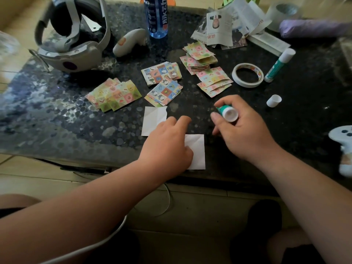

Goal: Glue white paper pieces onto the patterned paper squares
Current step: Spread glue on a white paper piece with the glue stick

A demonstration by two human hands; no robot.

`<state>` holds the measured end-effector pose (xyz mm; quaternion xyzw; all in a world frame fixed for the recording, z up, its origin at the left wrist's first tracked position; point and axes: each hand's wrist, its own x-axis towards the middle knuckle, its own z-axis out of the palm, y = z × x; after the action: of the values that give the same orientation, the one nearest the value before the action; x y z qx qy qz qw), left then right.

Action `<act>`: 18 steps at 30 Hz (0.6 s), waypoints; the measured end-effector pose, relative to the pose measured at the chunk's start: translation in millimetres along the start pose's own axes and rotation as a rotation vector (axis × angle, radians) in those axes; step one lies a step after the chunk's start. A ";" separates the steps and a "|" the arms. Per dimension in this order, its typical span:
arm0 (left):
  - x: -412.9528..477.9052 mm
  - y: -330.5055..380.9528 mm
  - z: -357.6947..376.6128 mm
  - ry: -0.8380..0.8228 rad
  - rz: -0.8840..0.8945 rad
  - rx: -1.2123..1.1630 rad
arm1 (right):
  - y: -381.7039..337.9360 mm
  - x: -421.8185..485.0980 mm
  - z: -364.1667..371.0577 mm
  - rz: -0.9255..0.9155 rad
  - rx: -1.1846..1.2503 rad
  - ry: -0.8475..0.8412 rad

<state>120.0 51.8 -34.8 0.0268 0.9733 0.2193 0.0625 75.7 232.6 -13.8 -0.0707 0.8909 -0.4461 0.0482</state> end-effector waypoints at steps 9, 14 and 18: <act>-3.6 -9.2 -6.1 -0.075 0.205 0.179 | -3.5 -4.3 -8.8 0.113 0.138 -0.094; -2.5 -12.9 -7.5 -0.098 0.179 0.152 | -1.2 -7.7 -8.8 0.151 0.026 -0.220; -2.0 -13.1 -6.7 -0.095 0.174 0.143 | -3.0 -12.6 -7.4 0.095 -0.021 -0.307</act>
<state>120.7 36.9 -34.2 0.1261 0.9764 0.1525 0.0871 87.3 238.8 -6.8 -0.0963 0.8801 -0.4177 0.2042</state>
